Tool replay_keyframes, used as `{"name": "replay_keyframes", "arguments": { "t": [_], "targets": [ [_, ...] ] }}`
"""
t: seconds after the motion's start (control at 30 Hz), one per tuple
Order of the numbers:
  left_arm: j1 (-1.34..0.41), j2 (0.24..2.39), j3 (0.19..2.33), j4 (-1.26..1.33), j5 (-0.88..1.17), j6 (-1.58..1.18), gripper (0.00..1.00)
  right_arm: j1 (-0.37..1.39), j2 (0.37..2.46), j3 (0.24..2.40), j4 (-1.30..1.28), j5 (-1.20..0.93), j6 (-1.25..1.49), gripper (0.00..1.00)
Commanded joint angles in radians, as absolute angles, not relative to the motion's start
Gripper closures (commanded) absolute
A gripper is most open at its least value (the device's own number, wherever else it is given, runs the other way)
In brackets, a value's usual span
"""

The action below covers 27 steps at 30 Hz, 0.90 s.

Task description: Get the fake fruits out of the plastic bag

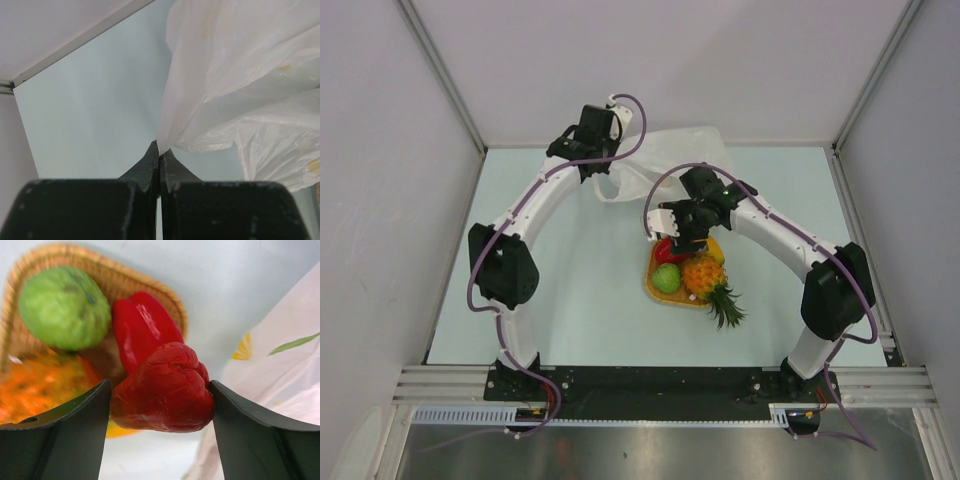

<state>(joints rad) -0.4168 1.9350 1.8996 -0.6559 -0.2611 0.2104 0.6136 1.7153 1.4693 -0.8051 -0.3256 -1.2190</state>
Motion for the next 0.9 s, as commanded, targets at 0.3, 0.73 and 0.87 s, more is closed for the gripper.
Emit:
{"name": "replay_keyframes", "arguments": {
  "t": [0.3,0.73,0.87],
  "targets": [
    [-0.420,1.873,1.878,-0.640,-0.271,0.230,1.00,0.563,1.730,1.476,-0.871,-0.324,-1.580,0.40],
    [-0.420,1.910,1.910,-0.641,-0.276,0.230,1.00,0.552,1.764,1.477,-0.942,-0.314,-1.629,0.30],
    [-0.420,1.914,1.908,-0.640,-0.279,0.230,1.00,0.549,1.772,1.477,-0.945,-0.310,-1.657,0.23]
  ]
}}
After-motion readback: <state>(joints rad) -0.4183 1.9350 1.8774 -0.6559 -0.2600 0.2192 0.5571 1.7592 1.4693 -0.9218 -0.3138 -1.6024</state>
